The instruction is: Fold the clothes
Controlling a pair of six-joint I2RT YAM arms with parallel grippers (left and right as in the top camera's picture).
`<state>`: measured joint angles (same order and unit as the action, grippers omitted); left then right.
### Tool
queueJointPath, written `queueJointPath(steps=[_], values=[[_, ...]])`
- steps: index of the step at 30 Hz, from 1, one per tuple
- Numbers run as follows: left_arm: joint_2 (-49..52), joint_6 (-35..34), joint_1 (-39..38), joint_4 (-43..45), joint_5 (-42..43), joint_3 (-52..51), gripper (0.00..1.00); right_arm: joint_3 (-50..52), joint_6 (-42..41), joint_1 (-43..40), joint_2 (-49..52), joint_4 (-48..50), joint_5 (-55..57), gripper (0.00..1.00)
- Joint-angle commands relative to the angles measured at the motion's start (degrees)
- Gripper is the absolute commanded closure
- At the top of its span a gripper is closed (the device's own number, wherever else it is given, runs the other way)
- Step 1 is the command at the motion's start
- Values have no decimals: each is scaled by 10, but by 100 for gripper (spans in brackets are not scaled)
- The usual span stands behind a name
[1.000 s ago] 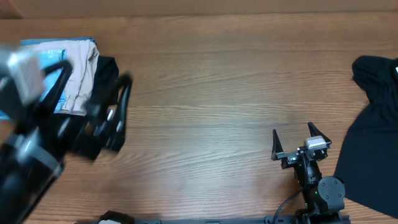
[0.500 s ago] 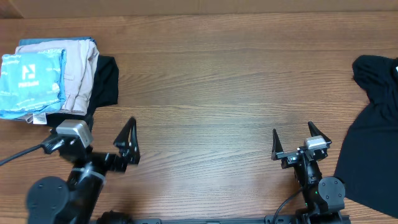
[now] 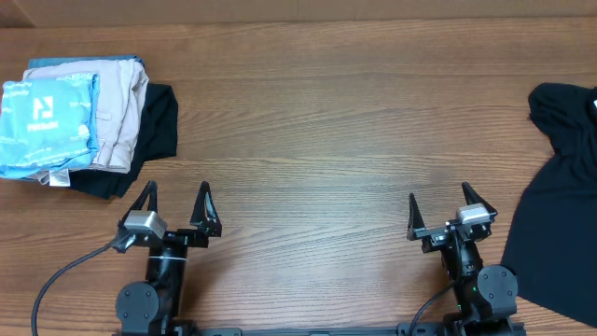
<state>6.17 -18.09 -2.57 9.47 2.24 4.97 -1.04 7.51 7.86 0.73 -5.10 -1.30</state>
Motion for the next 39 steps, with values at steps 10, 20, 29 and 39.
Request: queueJointPath(steps=[10, 20, 29, 39], values=[[-60, 33, 4, -32, -42, -47, 0, 6, 0, -3, -5, 4, -3, 0], [-60, 119, 4, -138, -36, -47, 0, 6, 0, -3, -5, 4, -3, 0], [-59, 119, 4, -137, -37, -47, 0, 6, 0, -3, -5, 4, -3, 0], [-59, 119, 4, -137, -37, -47, 0, 6, 0, -3, -5, 4, -3, 0]])
